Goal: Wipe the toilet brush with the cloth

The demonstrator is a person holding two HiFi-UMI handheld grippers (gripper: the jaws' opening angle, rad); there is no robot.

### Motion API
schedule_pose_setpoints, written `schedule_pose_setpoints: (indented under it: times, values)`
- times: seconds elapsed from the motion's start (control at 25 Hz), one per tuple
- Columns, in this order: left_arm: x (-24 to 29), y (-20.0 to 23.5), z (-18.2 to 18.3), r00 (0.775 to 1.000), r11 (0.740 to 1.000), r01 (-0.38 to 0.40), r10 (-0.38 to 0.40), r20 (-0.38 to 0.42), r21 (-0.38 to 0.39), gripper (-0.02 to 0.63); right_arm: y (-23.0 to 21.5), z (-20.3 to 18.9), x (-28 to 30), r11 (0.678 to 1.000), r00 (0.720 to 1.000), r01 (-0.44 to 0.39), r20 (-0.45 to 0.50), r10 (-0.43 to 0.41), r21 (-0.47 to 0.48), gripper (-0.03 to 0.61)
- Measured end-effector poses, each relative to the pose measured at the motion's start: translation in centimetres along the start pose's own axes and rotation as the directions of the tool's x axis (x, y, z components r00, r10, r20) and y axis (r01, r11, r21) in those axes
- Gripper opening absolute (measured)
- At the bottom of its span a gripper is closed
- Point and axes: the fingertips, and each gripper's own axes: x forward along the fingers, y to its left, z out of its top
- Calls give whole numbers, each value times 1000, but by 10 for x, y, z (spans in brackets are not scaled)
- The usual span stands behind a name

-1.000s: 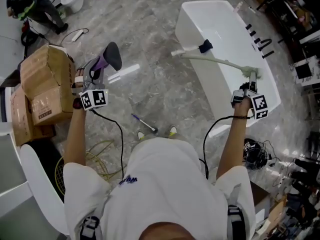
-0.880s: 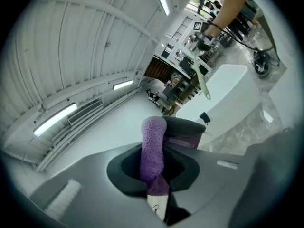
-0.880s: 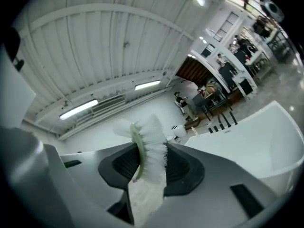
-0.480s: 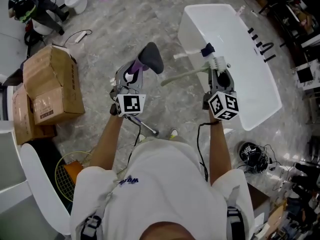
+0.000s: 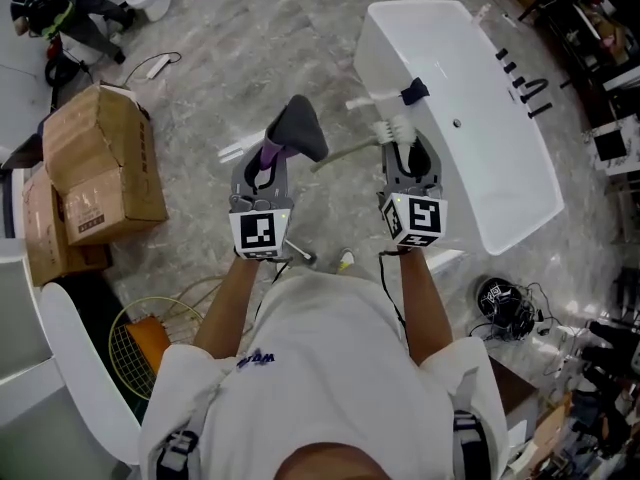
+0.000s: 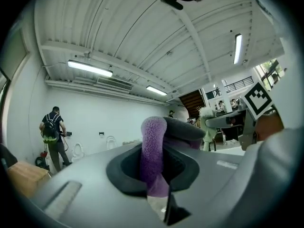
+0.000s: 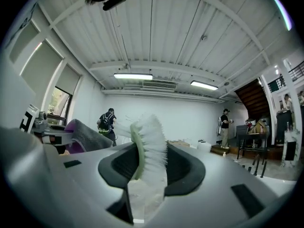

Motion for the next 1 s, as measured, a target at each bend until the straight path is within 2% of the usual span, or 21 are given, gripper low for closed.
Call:
schedule_pose_setpoints:
  times: [0.12,0.28,0.48,0.64,1.0]
  values:
    - [-7,-3,-6,1000,1000,-11,11,0,-15,41,5,-1,-3,1000,1000,-7,6,7,-8,150]
    - [-9,-4,-9,999,999,-32,32,8,15,43,11,-3,-5,1000,1000,-20,-5,20,-19,150]
    - [-17,0,-17,1000,1000,-13,14,-15,28,46,15,-9,-10,1000,999,-25,-28,24,-19,150]
    - [-17,4,-28,999,1000,-31,31,-41,7,48,13,-15,-12,1000,999,-21,-44,20,-18,150]
    - [-14,-2,-24,999,1000,-6,7,-32,20,49,9,-14,-13,1000,999,-15,-40,15,-15,150]
